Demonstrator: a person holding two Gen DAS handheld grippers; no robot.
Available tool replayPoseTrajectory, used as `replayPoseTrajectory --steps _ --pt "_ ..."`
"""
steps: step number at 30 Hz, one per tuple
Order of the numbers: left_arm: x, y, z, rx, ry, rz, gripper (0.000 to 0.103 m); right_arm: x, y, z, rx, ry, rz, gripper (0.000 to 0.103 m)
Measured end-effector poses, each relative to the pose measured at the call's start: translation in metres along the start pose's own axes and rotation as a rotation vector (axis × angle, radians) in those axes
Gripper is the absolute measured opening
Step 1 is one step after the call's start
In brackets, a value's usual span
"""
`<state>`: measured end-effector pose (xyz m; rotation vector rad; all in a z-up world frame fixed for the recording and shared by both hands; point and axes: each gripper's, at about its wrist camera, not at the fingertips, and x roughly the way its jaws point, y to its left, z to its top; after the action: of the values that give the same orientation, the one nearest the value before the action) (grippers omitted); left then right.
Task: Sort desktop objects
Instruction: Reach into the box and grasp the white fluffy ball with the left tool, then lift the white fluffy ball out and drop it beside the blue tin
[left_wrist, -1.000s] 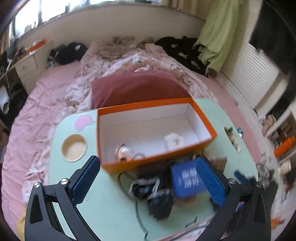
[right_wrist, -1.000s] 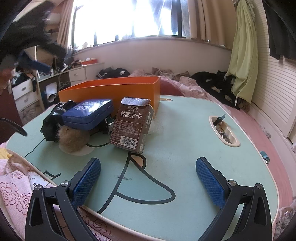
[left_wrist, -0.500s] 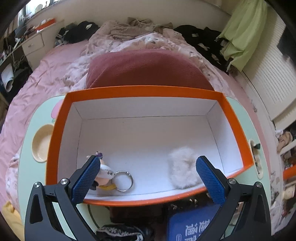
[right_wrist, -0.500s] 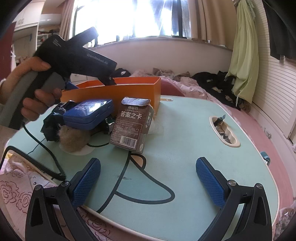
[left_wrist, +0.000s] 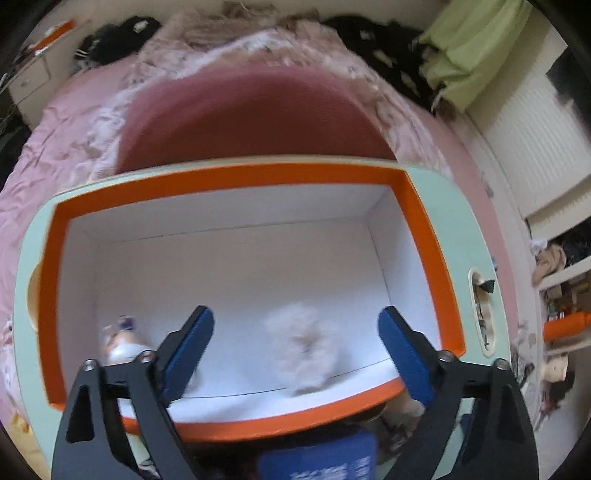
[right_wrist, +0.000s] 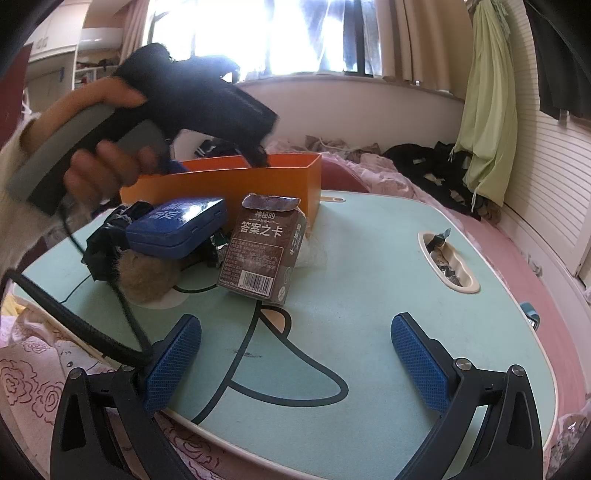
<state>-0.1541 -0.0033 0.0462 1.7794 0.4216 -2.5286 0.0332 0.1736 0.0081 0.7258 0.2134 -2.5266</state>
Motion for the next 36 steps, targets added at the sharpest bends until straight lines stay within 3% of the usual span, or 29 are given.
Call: replayPoseTrajectory --steps 4,6,9,11,23,29,30,32,36 --pt "0.027 -0.012 0.007 0.01 0.103 0.005 0.074 0.0 0.0 0.0 0.001 0.001 0.0 0.102" --pt "0.026 -0.013 0.009 -0.005 0.074 0.002 0.072 0.0 0.0 0.0 0.0 -0.001 0.001 0.102" --pt "0.022 -0.017 0.008 0.006 0.071 -0.024 0.057 0.0 0.0 0.0 0.0 0.0 -0.001 0.102" --pt "0.021 -0.018 0.008 0.011 0.083 -0.053 0.042 0.0 0.0 0.0 0.001 0.0 0.0 0.102" --pt "0.019 0.002 0.003 -0.07 0.139 -0.073 0.043 0.0 0.0 -0.001 0.001 -0.001 0.0 0.102" --pt "0.021 0.007 0.005 -0.035 0.143 0.012 0.045 -0.001 0.0 -0.001 0.001 -0.001 0.0 0.102" --pt "0.021 0.006 0.005 -0.024 0.143 0.027 0.043 -0.001 0.0 -0.001 0.001 -0.001 0.0 0.102" --pt "0.02 0.006 0.002 -0.012 0.135 0.072 0.024 -0.001 0.0 -0.001 0.001 -0.002 0.0 0.102" --pt "0.018 0.012 0.0 0.001 0.123 0.039 0.021 -0.001 0.0 -0.002 0.0 -0.002 0.0 0.102"
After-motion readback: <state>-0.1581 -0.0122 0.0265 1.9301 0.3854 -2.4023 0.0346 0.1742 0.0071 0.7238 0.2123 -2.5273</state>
